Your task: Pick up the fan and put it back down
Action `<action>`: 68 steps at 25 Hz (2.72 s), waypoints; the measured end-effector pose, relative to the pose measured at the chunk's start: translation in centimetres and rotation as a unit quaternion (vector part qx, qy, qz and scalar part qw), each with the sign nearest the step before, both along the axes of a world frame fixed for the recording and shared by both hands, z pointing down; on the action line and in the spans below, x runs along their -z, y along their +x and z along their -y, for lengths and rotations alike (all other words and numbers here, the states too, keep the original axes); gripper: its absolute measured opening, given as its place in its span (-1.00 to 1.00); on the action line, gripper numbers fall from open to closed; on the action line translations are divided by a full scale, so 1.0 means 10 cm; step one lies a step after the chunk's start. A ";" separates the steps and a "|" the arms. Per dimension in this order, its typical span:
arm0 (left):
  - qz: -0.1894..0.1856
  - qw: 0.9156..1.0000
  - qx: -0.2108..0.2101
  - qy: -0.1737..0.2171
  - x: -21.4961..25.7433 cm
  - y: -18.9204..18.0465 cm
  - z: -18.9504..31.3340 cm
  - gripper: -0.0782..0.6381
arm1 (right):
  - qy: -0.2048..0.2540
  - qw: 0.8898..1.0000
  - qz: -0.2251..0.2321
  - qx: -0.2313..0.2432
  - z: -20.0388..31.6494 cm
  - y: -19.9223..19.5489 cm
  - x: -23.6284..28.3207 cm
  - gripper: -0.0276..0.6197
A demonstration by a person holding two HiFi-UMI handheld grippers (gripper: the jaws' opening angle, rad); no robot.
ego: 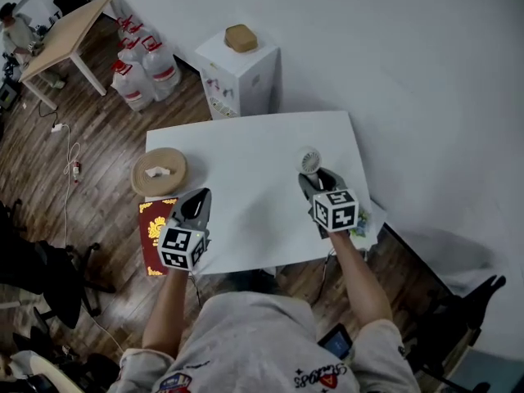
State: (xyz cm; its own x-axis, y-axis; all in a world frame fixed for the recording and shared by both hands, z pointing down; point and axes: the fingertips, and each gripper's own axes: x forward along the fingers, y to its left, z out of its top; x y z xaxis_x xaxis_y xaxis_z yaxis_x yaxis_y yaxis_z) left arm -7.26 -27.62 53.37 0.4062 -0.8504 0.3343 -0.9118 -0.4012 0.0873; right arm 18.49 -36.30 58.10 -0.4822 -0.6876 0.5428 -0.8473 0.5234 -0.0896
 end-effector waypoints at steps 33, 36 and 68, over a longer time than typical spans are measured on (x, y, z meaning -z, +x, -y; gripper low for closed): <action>-0.005 0.997 -0.061 0.038 0.38 0.62 0.19 -0.77 | 0.115 0.992 0.042 -0.028 -0.52 0.40 1.28 -0.31; -0.007 0.997 -0.065 0.034 0.34 0.66 0.16 -0.77 | 0.113 0.992 0.038 -0.031 -0.54 0.42 1.26 -0.31; 0.000 0.996 -0.074 -0.057 -0.47 0.76 -0.13 -0.77 | -0.072 0.995 -0.017 -0.070 -0.91 0.70 -0.71 -0.31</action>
State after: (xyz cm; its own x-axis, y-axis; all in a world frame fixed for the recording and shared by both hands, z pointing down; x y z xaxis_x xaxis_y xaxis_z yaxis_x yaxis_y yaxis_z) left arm 0.36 -26.36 58.04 0.5240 -0.7380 0.4251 -0.8437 -0.5179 0.1409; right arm 25.50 -27.20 65.20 -0.3676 -0.6606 0.6546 -0.9145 0.3846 -0.1255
